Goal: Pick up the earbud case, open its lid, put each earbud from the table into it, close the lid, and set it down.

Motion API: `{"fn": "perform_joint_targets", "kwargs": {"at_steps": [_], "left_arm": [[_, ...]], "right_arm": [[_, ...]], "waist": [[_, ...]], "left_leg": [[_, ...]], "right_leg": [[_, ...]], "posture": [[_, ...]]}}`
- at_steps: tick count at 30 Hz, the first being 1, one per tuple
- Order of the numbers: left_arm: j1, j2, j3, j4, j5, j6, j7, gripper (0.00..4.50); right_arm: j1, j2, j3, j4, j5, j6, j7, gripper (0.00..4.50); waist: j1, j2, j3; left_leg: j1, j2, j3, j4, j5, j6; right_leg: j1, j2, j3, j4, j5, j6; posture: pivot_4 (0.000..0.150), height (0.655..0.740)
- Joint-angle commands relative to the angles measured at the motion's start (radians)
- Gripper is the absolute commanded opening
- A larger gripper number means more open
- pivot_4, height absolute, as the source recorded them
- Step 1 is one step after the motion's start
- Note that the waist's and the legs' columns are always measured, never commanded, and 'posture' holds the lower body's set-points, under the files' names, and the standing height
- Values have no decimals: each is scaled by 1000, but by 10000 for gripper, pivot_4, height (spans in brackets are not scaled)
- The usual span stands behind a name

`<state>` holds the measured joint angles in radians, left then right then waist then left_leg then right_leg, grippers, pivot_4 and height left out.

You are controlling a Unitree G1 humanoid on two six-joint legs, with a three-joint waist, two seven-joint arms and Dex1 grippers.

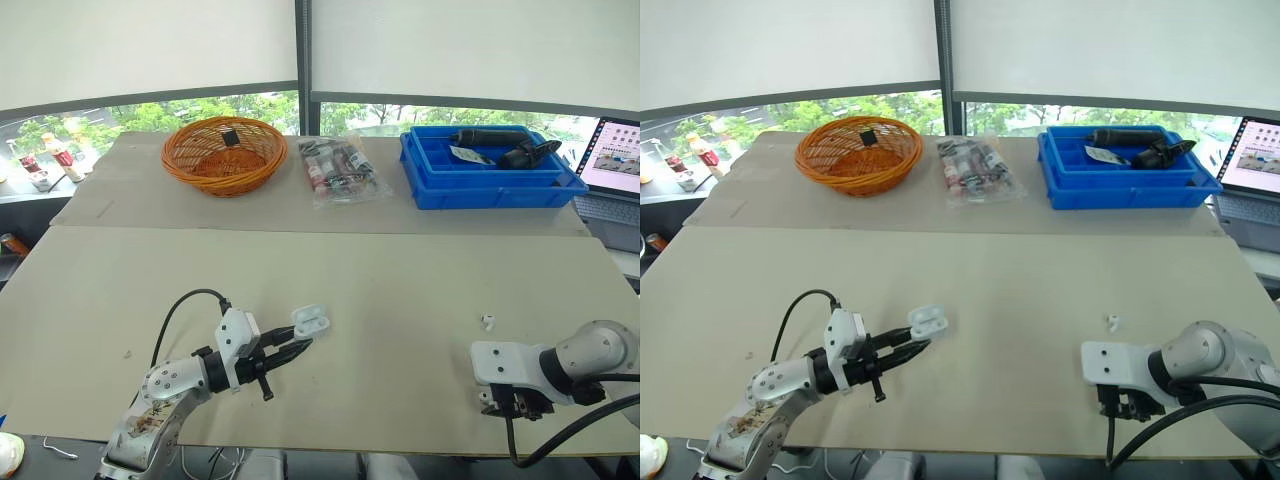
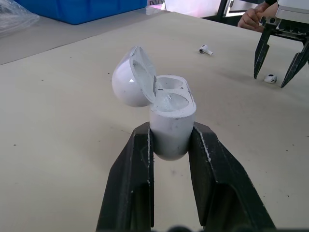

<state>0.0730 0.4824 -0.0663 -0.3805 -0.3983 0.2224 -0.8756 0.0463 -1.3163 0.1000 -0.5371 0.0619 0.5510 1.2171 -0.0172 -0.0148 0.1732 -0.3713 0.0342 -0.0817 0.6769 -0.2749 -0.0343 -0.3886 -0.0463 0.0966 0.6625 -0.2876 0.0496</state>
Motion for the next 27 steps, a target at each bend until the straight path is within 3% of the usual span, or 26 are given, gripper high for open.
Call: {"fn": "perform_joint_targets", "kwargs": {"at_steps": [1,3,9,15,19,24,27], "left_arm": [[-2,-2,-4,-16,-11,-22,-5,5176],[-2,-4,-5,-16,-11,-22,-4,5176],[-9,-6,-9,-11,-9,-23,-5,5176],[-28,-9,-17,1,-8,-25,-7,5176],[-67,-30,-20,25,-15,-23,-2,5176],[-145,-80,-25,78,-19,-14,12,5176],[-210,-111,-33,111,-15,5,33,5176]], "right_arm": [[2,3,-2,15,-4,4,-5,23940],[0,7,0,16,-3,8,-6,21444],[-3,14,-4,6,6,23,-8,3413],[-6,15,-63,-12,49,58,-5,3420],[-56,66,-157,-53,168,157,-14,3420],[-218,304,-273,-138,432,420,-153,3420],[-331,563,-366,-183,620,592,-341,3420]], "waist": [[0,0,0],[0,0,0],[0,-1,0],[1,-1,0],[1,-1,0],[-1,-2,0],[0,-4,1]], "left_leg": [[0,0,0,0,0,0],[0,0,0,0,0,0],[0,0,0,0,0,0],[0,0,0,0,0,0],[0,0,0,0,0,0],[0,0,-1,0,0,0],[-1,0,-1,1,0,0]], "right_leg": [[0,0,0,0,0,0],[0,0,0,0,0,0],[0,0,0,0,0,0],[0,0,0,0,0,0],[0,0,0,0,0,0],[0,1,0,1,0,0],[0,1,-1,0,0,0]], "posture": [[1500,7054],[1500,7054],[1500,7054],[1500,7054],[1500,7054],[1500,7054],[1500,7054]]}}
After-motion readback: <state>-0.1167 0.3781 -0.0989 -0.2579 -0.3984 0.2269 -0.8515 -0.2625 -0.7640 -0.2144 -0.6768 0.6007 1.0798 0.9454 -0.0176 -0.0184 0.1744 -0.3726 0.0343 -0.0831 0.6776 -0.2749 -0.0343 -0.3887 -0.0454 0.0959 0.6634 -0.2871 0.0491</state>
